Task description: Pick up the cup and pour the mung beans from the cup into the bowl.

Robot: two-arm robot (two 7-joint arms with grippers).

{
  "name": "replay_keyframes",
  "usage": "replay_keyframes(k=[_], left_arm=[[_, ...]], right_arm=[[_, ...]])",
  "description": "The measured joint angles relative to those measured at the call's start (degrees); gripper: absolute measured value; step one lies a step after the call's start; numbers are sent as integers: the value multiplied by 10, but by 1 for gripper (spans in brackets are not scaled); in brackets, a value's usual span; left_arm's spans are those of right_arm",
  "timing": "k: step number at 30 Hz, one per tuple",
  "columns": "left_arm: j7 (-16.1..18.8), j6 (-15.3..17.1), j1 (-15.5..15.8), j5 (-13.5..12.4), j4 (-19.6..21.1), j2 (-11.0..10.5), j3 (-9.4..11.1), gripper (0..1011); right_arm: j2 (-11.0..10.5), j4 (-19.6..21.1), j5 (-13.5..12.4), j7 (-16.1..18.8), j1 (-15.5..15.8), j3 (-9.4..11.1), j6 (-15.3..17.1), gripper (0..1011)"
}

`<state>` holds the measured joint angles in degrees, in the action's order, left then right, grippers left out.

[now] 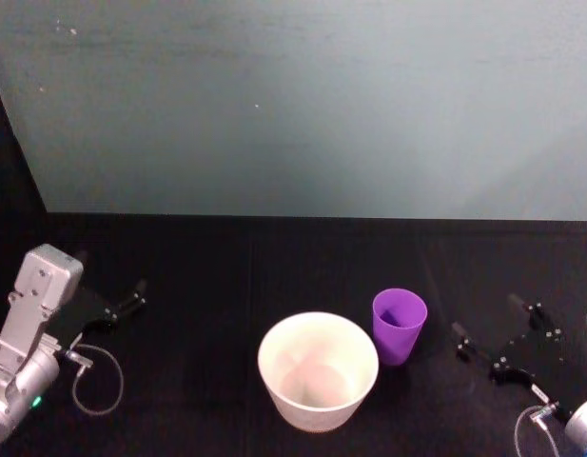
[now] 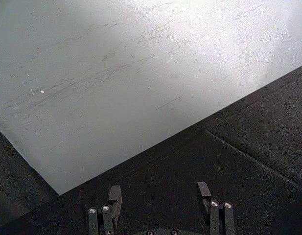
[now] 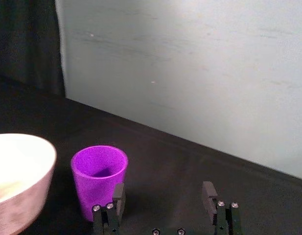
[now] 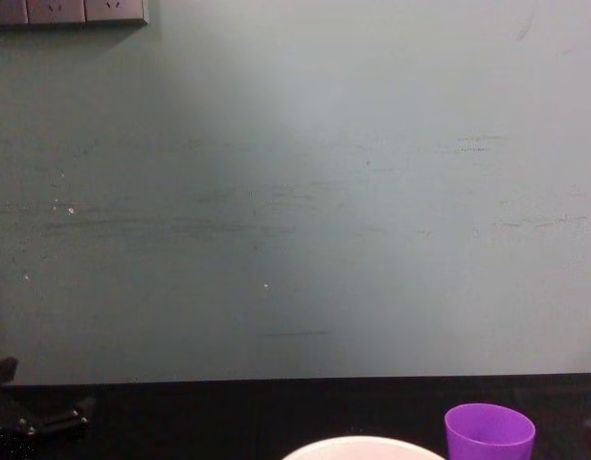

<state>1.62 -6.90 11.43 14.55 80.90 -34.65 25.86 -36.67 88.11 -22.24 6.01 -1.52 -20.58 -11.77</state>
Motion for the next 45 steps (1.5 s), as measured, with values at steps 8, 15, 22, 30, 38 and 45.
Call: replay_keyframes(k=[8, 15, 22, 30, 38, 45], left_arm=[[0, 0, 0, 0, 0, 0, 0, 1004], [0, 0, 0, 0, 0, 0, 0, 1003], [0, 0, 0, 0, 0, 0, 0, 1003], [0, 0, 0, 0, 0, 0, 0, 1003], [0, 0, 0, 0, 0, 0, 0, 1003], [0, 0, 0, 0, 0, 0, 0, 1003]], right_arm=[[10, -15, -28, 64, 10, -3, -21, 1003], [25, -37, -29, 102, 2, -13, -33, 1003], [41, -58, -25, 129, -11, -19, -38, 1003], [71, -101, -35, 162, -36, -19, -44, 1003], [96, -140, -44, 181, -57, -12, -48, 1003], [109, -155, -48, 198, -69, -6, -47, 1003]])
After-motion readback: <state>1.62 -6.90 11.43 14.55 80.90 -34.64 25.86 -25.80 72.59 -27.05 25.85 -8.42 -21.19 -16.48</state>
